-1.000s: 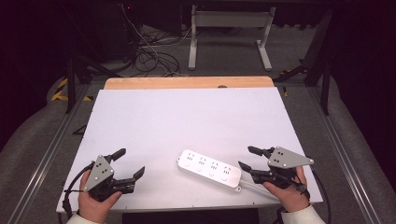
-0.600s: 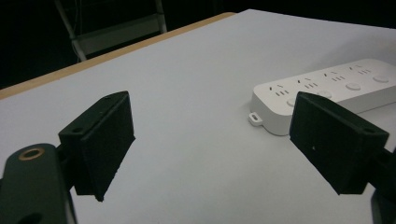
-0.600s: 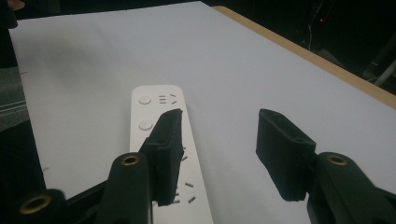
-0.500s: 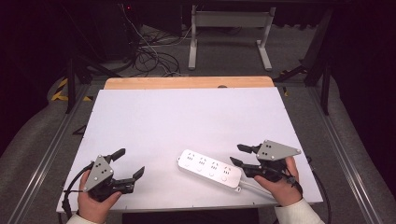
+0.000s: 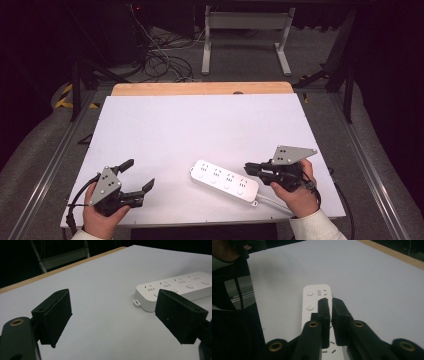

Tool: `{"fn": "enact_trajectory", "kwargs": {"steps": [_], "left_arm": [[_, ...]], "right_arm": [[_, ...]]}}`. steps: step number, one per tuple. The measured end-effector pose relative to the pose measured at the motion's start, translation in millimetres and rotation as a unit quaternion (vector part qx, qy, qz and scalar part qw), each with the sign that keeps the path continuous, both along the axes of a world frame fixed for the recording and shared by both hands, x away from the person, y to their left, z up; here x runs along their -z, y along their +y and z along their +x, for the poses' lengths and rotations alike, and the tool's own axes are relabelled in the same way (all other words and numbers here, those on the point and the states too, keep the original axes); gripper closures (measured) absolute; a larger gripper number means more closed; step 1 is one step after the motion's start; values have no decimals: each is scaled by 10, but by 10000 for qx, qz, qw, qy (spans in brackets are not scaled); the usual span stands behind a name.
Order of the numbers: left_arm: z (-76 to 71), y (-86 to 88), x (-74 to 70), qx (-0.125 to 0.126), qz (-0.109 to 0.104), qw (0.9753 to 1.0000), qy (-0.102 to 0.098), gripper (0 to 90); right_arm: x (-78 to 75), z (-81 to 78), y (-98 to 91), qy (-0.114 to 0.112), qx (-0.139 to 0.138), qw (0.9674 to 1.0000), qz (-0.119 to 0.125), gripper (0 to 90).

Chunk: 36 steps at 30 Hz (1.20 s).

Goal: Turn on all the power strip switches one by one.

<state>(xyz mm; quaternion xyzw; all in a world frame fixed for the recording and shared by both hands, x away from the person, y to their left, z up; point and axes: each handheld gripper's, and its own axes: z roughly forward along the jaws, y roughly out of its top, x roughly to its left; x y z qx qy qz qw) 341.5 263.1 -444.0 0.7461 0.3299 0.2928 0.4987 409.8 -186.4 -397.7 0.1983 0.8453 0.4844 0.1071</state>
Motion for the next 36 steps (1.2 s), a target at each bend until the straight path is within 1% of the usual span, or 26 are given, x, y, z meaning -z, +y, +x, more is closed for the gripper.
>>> {"fn": "enact_trajectory", "kwargs": {"steps": [1,2,5,9,10,11,12,16,18,21,22,25,27,28,29,31,36], "left_arm": [[1,-1,2,-2,-4,10000,2,143],[0,-2,3,0,-6,10000,14,143],[4,3,3,-1,-7,10000,1,143],[2,4,5,-23,-10,10000,15,145],[2,3,6,-34,-1,10000,13,146],[2,3,8,-40,13,10000,26,149],[2,1,9,-42,10,10000,42,149],[3,1,10,-31,6,10000,50,150],[3,1,11,-35,4,10000,55,150],[7,5,11,-29,22,10000,51,151],[6,5,11,-33,18,10000,55,151],[7,7,11,-28,40,10000,41,152],[6,7,10,-25,40,10000,45,153],[6,7,10,-25,40,10000,45,153],[6,7,10,-23,39,10000,47,153],[4,6,11,-24,21,10000,56,153],[3,8,11,-27,22,10000,57,153]], "right_arm": [[-12,9,31,28,89,9997,-223,900],[-12,9,31,28,89,9997,-223,900],[-18,26,84,120,62,9986,-509,900],[-34,31,148,181,117,9962,-849,900],[-40,29,169,195,105,9953,-944,900],[-45,27,204,248,57,9935,-1112,900],[-45,27,204,248,57,9935,-1112,900],[-23,31,276,329,-1,9880,-1510,900],[5,37,307,401,-38,9845,-1705,900],[48,44,344,503,-82,9800,-1925,900],[64,44,357,537,-57,9791,-1961,900],[98,53,379,626,-125,9755,-2103,900],[119,52,400,689,-113,9733,-2188,900],[142,54,421,744,-156,9716,-2241,900],[142,54,421,744,-156,9716,-2241,900],[160,58,440,782,-193,9697,-2304,900],[211,71,482,940,-291,9663,-2377,900]]}}
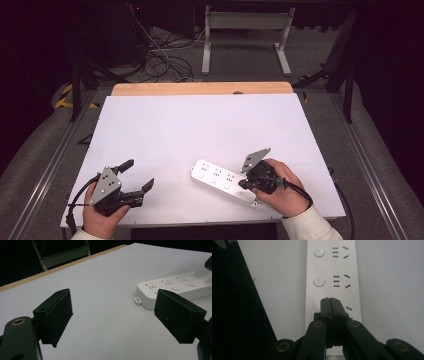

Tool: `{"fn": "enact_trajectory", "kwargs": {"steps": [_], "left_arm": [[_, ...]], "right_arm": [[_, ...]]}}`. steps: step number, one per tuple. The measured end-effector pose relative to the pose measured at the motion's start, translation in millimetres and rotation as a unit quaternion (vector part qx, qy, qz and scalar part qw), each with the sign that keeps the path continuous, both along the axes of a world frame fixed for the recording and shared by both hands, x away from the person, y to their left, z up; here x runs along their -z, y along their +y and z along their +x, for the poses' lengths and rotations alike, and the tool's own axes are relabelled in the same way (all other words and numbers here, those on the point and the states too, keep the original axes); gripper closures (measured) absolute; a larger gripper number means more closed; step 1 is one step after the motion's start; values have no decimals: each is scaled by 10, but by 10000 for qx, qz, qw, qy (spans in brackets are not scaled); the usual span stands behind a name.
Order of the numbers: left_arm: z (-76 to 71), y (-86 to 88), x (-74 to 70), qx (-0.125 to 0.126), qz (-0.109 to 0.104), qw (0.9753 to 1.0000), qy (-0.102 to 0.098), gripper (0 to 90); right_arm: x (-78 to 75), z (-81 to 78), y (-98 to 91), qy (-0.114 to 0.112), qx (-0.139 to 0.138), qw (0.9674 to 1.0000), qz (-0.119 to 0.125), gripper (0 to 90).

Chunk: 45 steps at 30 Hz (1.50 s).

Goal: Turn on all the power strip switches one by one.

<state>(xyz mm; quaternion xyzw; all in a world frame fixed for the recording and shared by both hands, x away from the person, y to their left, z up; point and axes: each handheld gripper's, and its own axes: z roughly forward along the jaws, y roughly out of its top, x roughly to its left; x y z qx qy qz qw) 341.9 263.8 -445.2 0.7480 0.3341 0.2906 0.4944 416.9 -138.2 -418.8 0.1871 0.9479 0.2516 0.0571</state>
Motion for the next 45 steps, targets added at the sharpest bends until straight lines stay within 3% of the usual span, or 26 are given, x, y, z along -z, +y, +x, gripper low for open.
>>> {"fn": "enact_trajectory", "kwargs": {"steps": [9,32,45], "left_arm": [[-4,1,-2,-12,-6,10000,-21,153],[-6,-1,-2,-12,5,10000,-15,153],[-7,-4,0,-15,-3,10000,-4,154]], "right_arm": [[140,36,48,253,-73,9996,25,900],[177,-5,83,240,-102,9997,-40,900],[196,-44,128,141,106,9996,-217,900]]}}
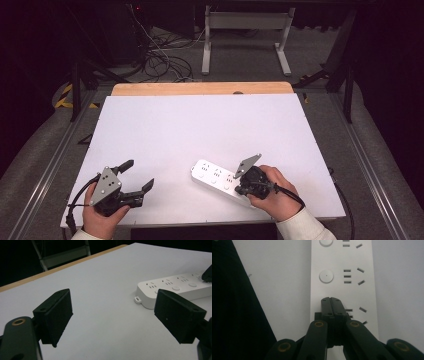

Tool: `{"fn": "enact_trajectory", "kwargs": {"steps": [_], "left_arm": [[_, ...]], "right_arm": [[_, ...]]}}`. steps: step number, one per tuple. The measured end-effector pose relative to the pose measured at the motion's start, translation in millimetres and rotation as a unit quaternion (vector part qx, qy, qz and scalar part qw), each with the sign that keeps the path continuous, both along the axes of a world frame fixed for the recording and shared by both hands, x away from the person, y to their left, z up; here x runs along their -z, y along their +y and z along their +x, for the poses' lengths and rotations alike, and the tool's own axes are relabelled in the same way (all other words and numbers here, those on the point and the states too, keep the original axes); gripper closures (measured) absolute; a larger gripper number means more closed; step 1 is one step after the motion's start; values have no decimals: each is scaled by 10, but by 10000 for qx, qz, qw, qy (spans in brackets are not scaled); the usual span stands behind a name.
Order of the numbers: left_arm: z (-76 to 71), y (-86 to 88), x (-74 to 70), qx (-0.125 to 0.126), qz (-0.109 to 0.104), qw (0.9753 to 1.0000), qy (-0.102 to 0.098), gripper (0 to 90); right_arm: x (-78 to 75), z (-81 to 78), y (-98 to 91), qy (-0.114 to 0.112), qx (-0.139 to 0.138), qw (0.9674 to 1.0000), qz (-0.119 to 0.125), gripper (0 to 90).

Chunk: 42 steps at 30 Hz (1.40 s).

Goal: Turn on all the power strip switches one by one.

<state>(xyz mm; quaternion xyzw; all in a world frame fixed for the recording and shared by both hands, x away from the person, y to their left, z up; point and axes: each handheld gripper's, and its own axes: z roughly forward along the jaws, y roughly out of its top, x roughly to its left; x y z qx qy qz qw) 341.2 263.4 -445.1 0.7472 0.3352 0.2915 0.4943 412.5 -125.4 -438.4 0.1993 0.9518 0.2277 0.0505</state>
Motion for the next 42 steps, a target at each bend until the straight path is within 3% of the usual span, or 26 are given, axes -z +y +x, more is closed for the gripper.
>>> {"fn": "enact_trajectory", "kwargs": {"steps": [3,5,7,10,23,30,34,42], "left_arm": [[-5,5,-4,-4,7,10000,-21,153],[-5,5,0,-11,-23,10000,3,154],[10,8,2,-1,5,10000,-9,154],[14,9,5,0,6,10000,14,154],[9,13,4,-6,-27,10000,26,154],[13,4,7,9,-18,10000,42,154],[10,9,5,5,-18,10000,32,154],[8,7,8,2,-52,10000,52,154]], "right_arm": [[1,3,-13,-94,-99,9999,47,900],[-27,-19,-53,-294,-123,9989,354,900],[-109,-48,-83,-599,-57,9954,740,900],[-202,-17,-126,-604,28,9916,1145,900],[-201,-4,-138,-704,117,9877,1395,900],[-204,-6,-23,-701,-45,9864,1484,900],[-190,4,75,-649,-127,9873,1443,900],[-125,52,96,-515,-106,9888,1400,900]]}}
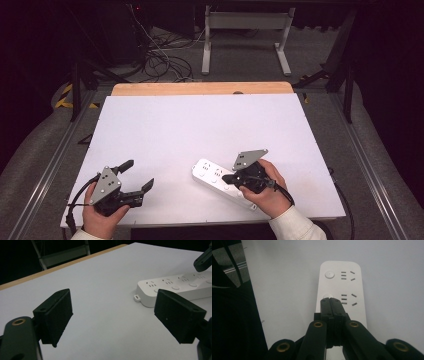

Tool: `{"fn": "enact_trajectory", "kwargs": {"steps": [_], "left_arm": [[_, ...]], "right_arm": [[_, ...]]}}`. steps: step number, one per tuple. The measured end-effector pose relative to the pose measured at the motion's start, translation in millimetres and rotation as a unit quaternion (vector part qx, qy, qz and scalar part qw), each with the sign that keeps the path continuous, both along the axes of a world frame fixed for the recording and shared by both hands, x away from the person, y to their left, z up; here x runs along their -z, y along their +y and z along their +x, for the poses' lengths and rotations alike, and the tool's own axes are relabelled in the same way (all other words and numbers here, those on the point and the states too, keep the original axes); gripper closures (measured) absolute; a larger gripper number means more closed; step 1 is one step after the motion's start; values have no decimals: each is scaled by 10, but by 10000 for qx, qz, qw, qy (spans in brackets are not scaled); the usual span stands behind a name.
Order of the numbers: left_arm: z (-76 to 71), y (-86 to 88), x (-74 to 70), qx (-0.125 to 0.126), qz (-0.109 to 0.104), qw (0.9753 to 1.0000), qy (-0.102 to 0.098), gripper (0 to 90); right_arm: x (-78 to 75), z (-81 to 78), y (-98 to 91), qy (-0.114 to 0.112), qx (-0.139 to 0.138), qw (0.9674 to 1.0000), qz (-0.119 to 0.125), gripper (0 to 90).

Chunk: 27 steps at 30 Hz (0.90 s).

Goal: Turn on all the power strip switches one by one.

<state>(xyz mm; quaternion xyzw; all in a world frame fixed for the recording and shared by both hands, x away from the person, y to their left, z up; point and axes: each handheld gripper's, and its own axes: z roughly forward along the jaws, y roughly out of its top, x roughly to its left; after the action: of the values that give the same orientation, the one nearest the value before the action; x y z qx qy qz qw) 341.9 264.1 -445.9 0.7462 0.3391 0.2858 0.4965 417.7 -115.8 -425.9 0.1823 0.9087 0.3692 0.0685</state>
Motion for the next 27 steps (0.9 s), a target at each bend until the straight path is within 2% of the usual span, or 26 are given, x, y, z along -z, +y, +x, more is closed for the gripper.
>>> {"fn": "enact_trajectory", "kwargs": {"steps": [5,11,19,27], "left_arm": [[0,1,-3,5,42,10000,-19,154],[1,2,-3,4,34,10000,-16,154],[1,5,-4,7,50,10000,-27,154],[-1,3,-4,9,58,10000,-19,154]], "right_arm": [[31,7,25,41,-30,9999,-94,900],[39,11,29,66,-3,9999,-89,900],[124,39,77,211,-62,9989,-417,900],[158,51,95,261,-55,9979,-593,900]]}}
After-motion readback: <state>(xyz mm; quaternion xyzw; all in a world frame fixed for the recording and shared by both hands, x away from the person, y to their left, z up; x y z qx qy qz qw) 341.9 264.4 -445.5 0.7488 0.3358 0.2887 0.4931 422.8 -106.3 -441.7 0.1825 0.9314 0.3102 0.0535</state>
